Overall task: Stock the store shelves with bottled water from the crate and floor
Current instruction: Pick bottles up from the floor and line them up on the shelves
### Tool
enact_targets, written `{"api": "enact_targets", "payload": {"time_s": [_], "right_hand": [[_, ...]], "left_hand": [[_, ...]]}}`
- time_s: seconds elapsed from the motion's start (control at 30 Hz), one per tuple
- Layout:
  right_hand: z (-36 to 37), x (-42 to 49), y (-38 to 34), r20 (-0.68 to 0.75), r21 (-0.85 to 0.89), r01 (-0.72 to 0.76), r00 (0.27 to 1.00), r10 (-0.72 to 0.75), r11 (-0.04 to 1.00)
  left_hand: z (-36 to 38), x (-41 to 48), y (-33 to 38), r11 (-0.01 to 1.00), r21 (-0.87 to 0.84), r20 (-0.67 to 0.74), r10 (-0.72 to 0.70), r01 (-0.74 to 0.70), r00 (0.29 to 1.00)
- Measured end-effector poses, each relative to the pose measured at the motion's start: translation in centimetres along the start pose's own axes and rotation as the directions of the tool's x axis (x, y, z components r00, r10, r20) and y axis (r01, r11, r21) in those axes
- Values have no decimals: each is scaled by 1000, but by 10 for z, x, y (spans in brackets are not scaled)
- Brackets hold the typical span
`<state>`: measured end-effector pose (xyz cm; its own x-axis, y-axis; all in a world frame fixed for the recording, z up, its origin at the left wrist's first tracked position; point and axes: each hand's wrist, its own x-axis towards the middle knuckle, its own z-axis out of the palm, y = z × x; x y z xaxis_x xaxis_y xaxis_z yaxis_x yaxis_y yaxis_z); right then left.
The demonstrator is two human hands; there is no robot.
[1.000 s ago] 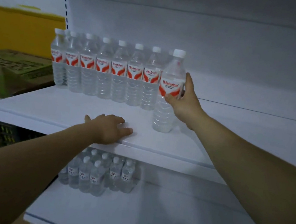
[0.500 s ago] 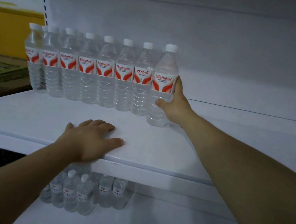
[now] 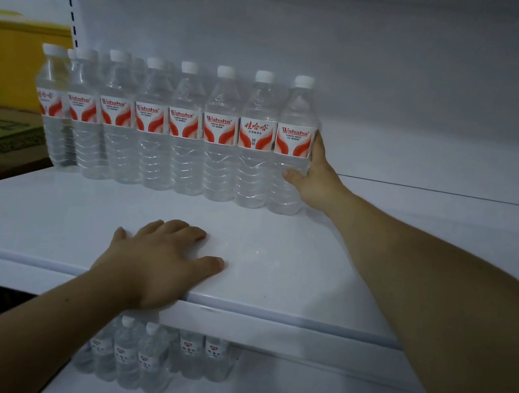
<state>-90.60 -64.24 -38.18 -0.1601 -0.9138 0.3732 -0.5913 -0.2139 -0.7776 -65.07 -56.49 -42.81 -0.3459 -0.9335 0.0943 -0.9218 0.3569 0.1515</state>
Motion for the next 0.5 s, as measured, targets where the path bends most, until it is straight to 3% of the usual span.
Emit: {"api": "enact_targets", "payload": {"time_s": [0.2, 0.3, 0.37, 0.5], "right_hand": [[5, -11, -11, -34, -157, -140, 990, 136, 978], [6, -30, -34, -43, -225, -220, 975, 216, 949], [8, -50, -57, 8, -279, -167, 984, 177, 946], [16, -104, -107, 181, -380, -20, 979, 96, 925]], "left_hand": [[-6, 0, 0, 999, -40, 50, -12, 14, 999], [-18, -8, -2, 979, -196, 124, -32, 56, 992], [-31, -26, -3, 945, -318, 118, -45, 81, 992], [-58, -88, -12, 932, -345, 115, -77, 113, 990]]}}
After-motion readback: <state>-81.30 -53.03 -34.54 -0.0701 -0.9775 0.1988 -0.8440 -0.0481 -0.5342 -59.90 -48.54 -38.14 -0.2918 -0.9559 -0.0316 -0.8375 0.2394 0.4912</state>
